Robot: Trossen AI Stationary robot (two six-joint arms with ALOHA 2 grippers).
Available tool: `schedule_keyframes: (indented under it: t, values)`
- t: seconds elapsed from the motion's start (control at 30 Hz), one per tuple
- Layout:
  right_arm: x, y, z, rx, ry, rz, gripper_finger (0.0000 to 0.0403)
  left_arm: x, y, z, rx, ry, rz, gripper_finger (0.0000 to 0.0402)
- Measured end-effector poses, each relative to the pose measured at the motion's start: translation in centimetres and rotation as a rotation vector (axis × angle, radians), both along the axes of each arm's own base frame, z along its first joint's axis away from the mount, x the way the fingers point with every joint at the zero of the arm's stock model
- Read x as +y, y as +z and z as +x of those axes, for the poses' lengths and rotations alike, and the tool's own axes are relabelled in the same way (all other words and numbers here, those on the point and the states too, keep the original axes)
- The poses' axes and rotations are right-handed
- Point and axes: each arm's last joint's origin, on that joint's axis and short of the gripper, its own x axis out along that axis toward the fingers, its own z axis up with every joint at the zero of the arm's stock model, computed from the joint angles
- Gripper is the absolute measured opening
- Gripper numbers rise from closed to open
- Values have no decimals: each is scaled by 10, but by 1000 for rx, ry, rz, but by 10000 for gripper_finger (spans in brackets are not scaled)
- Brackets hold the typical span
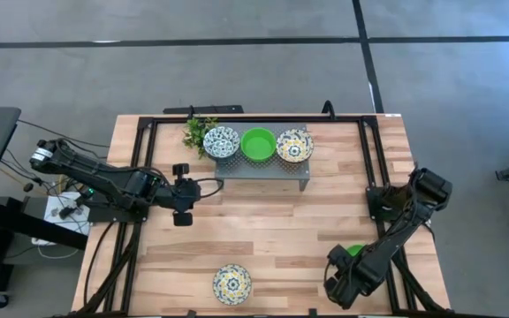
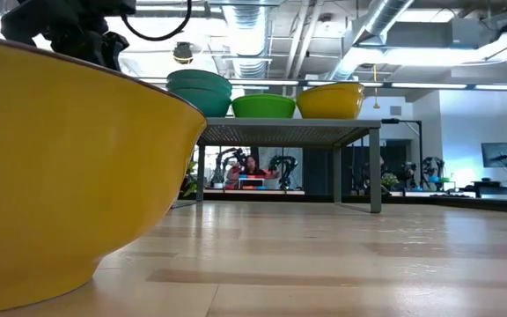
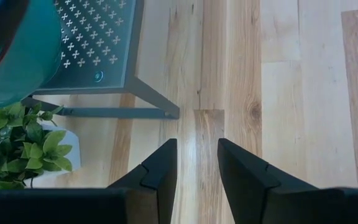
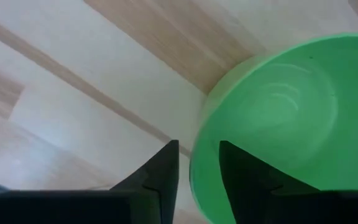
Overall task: Pick & Place Mini bowls
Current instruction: Stack the green bowl on the other green bowls on the shelf
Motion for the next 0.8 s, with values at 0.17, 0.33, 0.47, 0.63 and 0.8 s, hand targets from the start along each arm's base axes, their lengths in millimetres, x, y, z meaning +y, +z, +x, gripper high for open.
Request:
schedule_keyframes:
  t: [0.17, 0.33, 0.47, 0.63, 0.8]
  values:
    - [3, -7, 2, 3, 30, 3, 68, 0, 0, 0, -5, 0, -2, 119]
    - [2, -6, 3, 4, 45, 8, 8, 0, 0, 1, -8, 0, -3, 120]
    - [1, -6, 5, 1, 38, 13, 12, 0, 1, 1, -14, 0, -5, 120]
    - [0, -6, 7, 5, 53, 16, 6, 0, 1, 2, -19, 0, -7, 120]
    - [-1, -6, 8, 16, 97, 32, 8, -1, 1, 2, -26, 0, -9, 121]
